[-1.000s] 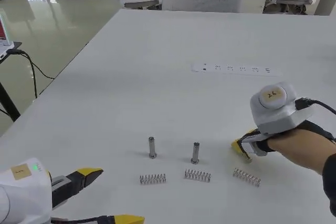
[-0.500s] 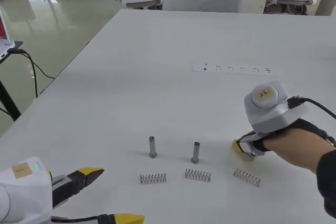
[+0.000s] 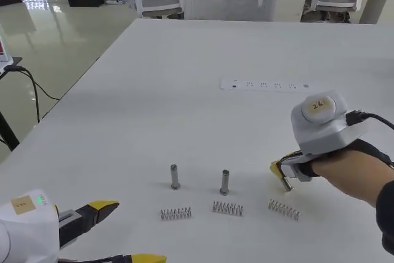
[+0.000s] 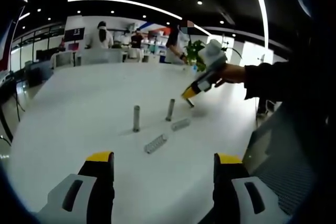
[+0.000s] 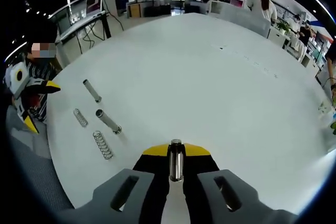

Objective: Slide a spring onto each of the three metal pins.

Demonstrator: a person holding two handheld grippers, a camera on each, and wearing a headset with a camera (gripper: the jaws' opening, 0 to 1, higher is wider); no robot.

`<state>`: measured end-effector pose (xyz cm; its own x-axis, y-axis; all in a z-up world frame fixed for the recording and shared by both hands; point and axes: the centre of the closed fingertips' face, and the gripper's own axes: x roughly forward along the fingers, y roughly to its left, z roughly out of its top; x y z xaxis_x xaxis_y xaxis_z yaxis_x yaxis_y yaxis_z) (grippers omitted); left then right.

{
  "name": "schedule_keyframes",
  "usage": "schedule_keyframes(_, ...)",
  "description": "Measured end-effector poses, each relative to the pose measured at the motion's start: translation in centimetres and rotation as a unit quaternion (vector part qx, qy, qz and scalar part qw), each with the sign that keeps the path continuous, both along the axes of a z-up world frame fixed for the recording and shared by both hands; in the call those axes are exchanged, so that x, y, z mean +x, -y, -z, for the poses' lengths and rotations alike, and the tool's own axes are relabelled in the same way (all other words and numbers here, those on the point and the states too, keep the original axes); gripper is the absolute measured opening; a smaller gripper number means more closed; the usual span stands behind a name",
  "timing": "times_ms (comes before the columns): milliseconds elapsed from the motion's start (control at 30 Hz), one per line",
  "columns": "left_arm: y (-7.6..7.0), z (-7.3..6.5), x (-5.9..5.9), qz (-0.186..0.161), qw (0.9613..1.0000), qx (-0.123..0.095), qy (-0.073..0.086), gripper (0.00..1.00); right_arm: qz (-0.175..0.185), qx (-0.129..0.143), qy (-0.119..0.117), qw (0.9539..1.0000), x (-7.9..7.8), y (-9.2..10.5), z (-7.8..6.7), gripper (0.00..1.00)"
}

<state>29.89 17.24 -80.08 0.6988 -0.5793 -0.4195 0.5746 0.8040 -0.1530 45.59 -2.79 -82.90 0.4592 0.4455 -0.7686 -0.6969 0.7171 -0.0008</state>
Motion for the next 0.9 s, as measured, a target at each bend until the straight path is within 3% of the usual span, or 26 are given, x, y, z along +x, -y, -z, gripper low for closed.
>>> schedule_keyframes(233, 0.0, -0.1, 0.0, 0.003, 1.0, 0.002, 0.003, 0.73, 0.004, 0.008, 0.006, 0.9999, -1.0, 0.5, -0.6, 0.05)
schedule_keyframes(900, 0.0, -0.1, 0.0, 0.005, 1.0, 0.002, 0.006, 0.73, 0.005, 0.023, 0.018, 0.9996, -2.6, 1.3, -0.8, 0.06)
